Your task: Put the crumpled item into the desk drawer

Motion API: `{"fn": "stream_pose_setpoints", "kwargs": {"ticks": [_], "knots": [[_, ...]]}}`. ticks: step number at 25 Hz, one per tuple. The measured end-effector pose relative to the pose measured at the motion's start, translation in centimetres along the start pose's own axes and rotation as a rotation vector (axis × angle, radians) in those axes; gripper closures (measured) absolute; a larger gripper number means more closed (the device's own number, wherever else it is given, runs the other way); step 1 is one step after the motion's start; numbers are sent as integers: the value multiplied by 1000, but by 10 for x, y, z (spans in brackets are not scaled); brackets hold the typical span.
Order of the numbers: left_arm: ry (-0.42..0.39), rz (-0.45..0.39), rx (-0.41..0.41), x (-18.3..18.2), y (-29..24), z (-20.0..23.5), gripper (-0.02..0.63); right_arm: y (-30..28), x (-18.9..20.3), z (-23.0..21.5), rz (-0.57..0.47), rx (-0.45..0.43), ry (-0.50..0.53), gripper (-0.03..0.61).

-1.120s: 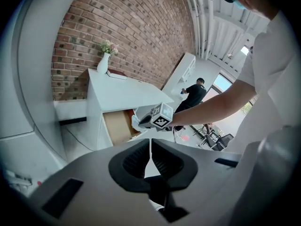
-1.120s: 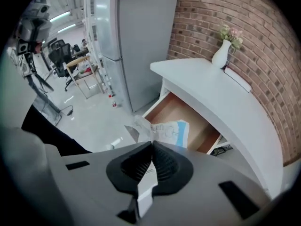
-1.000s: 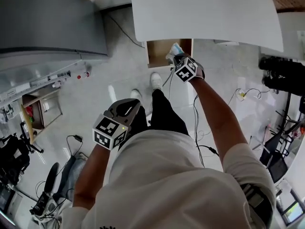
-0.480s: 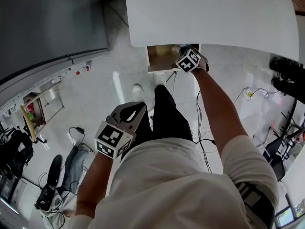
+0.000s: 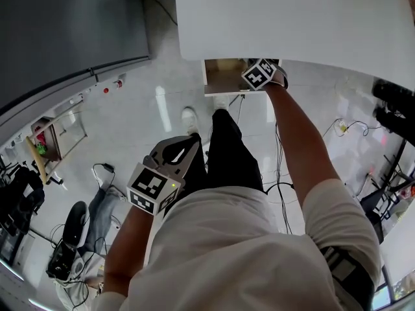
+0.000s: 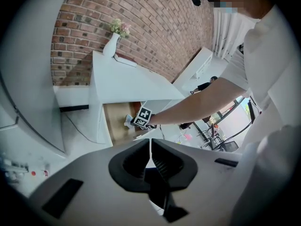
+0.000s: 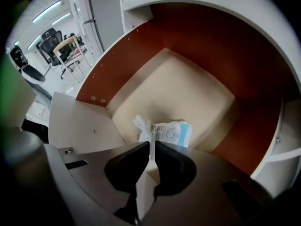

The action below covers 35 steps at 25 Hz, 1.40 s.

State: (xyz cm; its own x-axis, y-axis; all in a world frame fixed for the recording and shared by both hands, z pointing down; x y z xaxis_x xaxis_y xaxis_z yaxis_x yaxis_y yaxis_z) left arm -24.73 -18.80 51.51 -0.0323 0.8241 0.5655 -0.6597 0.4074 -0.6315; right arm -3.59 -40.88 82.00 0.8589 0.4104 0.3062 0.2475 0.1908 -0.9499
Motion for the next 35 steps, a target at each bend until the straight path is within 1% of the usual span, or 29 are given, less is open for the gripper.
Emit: {"fn": "stream_pose_setpoints", "kwargs": {"ticks": [2, 9, 13, 18, 20, 24, 27, 31, 35], "knots": [[0, -2, -2, -1, 0, 2, 583, -1, 0, 0, 2, -13, -3, 503], [-21, -13, 17, 0, 7, -1, 583, 22, 1, 5, -25, -10, -11, 500], [-56, -28, 38, 1, 19, -12, 582, 52, 0, 13, -61, 13, -28, 502], [-109, -49, 74, 9, 46, -26, 583, 102, 7, 35, -107, 49, -95, 520], [-126, -56, 84, 13, 57, -31, 582, 120, 11, 49, -136, 52, -145, 529], [-152, -77, 100, 19, 79, -34, 583, 162, 16, 72, -234, 47, -300, 545], [-178, -88, 114, 24, 94, -36, 582, 195, 25, 93, -283, 41, -402, 548], [-214, -94, 127, 29, 112, -41, 582, 240, 41, 122, -342, 71, -487, 549], [-241, -100, 139, 37, 126, -47, 583, 276, 54, 167, -377, 50, -559, 549]]}}
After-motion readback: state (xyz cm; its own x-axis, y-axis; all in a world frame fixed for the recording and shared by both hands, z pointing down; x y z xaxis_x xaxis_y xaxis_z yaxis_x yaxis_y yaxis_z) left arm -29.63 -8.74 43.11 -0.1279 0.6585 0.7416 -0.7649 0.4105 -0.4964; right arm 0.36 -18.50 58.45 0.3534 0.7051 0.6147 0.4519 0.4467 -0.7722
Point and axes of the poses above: the fingertips, and each gripper's own axes: y backward along the fingers, z to its left, x out of its underside, the point moved 8 cm from there along y, backward along the fingers, and after that the axes turned 5 degrees about -z, right-handed, at the moved point
